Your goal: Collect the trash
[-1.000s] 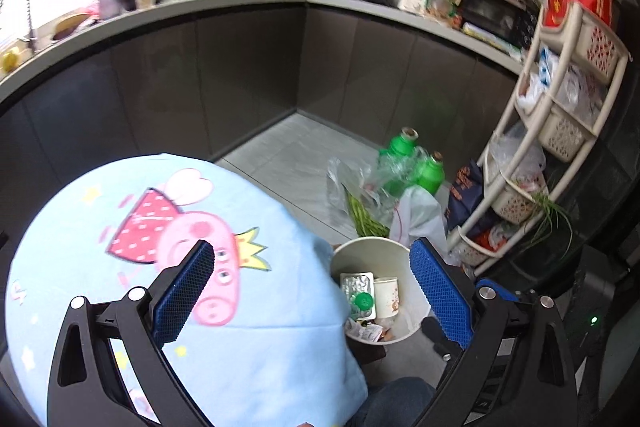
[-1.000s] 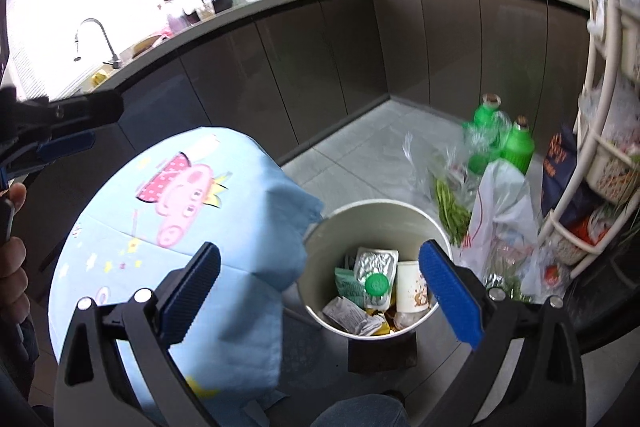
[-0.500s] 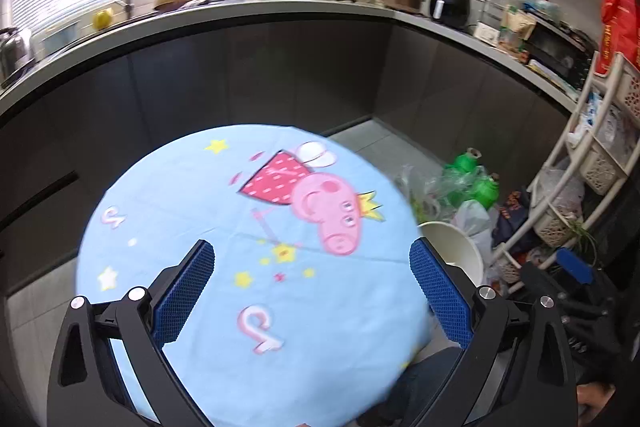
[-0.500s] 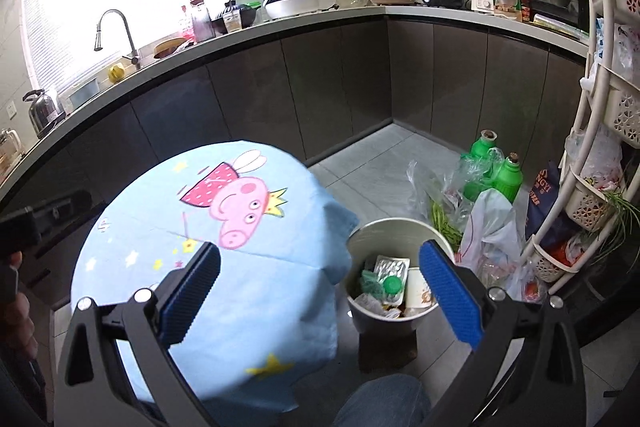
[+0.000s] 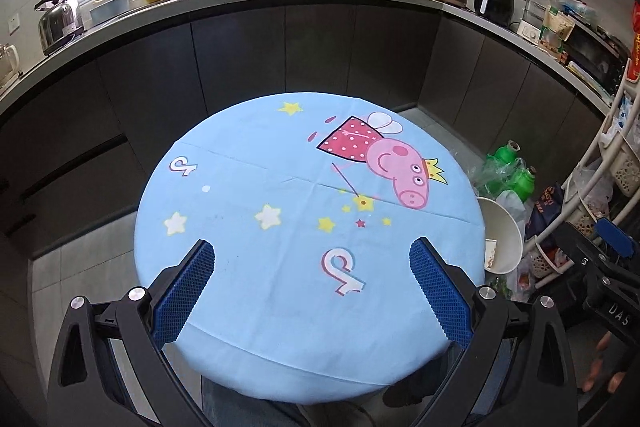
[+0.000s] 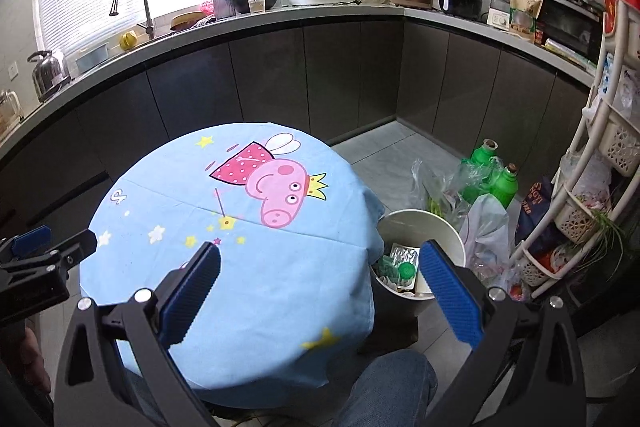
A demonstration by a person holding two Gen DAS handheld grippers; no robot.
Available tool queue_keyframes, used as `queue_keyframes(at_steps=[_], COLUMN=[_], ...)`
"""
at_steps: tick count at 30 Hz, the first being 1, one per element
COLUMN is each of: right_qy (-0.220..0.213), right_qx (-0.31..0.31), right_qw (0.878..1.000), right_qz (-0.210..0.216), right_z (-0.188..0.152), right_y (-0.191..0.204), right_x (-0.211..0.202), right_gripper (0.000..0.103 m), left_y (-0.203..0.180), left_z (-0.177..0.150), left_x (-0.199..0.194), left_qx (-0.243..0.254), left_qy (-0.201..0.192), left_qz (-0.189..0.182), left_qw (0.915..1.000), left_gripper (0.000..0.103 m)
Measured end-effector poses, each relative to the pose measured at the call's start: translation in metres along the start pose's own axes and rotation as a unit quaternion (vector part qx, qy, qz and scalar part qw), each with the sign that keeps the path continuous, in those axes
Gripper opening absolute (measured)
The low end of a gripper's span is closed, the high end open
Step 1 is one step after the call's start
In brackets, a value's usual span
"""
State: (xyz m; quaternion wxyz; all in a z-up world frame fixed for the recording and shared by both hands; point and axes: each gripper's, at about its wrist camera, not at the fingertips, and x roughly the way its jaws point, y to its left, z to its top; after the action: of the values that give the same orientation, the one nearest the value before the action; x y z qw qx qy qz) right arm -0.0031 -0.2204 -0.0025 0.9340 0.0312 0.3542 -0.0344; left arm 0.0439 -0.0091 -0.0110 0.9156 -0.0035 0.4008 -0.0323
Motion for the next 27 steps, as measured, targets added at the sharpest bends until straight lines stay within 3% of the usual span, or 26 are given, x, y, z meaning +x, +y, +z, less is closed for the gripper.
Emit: queue_keyframes(at_steps=[27], right_qy=[0.005], right_qx=[0.004], right_qw=[1.000], right_qz=[-0.009], right_z=[0.004], right_y=[-0.008], right_x=[0.004], right_gripper=[0.100], left_y=[-0.014], left_z=[0.002], left_x=[0.004], left_qx=[0.008], left_qy=[0.004], left_qz=[-0.015], left_qw=[0.9999], left_gripper=[0.094])
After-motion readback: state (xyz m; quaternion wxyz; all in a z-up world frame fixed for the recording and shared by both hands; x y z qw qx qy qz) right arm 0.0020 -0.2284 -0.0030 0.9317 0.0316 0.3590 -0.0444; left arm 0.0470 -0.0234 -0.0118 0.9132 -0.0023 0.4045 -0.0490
